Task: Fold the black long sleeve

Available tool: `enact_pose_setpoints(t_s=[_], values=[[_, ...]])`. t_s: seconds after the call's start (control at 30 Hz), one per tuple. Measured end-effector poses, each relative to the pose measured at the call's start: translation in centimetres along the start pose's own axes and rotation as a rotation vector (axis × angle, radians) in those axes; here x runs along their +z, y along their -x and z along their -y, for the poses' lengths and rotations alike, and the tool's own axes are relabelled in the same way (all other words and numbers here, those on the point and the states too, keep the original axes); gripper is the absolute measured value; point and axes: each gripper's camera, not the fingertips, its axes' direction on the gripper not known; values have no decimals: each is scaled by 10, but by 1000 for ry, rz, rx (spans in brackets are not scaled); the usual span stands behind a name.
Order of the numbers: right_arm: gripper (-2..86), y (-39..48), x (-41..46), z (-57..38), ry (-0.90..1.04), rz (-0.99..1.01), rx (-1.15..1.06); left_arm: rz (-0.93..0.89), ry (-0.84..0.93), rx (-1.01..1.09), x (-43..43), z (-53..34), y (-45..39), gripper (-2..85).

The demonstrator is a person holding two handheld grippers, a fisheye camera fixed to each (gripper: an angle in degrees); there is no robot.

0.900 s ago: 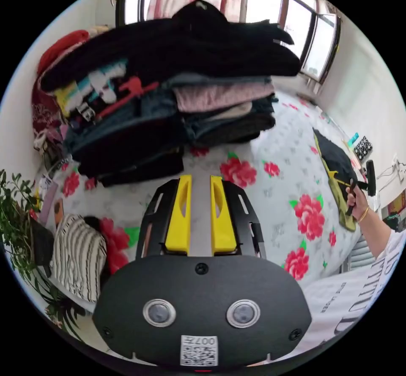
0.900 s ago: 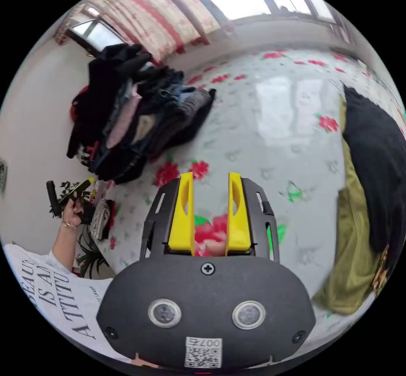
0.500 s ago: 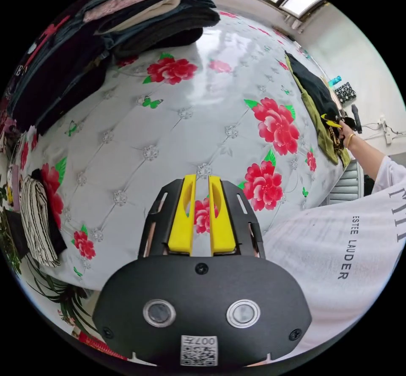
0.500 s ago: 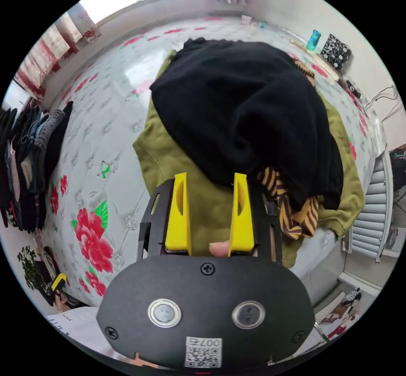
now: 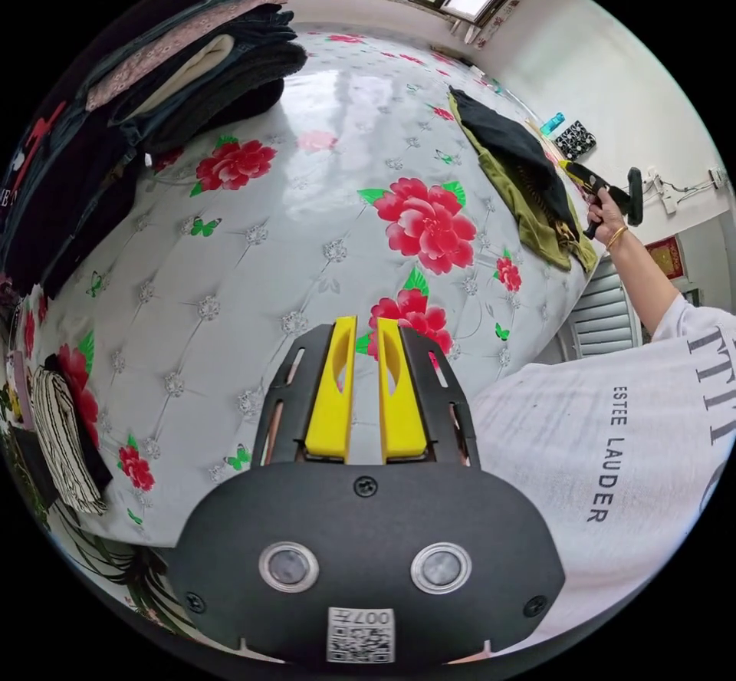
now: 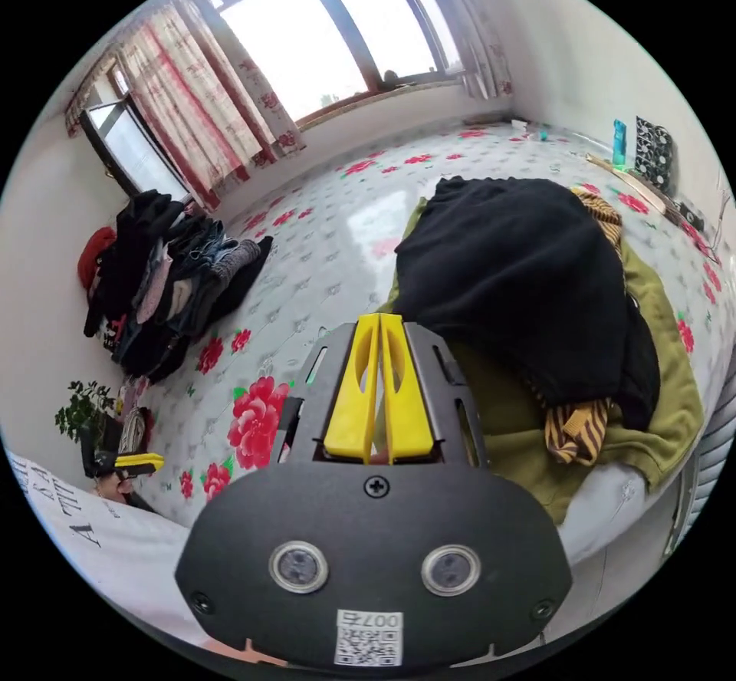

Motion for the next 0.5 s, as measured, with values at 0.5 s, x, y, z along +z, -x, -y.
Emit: enact_pose_setpoints(t_s=[0.5], values=[[56, -81, 122, 24, 277, -269, 194, 73, 18, -180, -9, -53, 25, 54]])
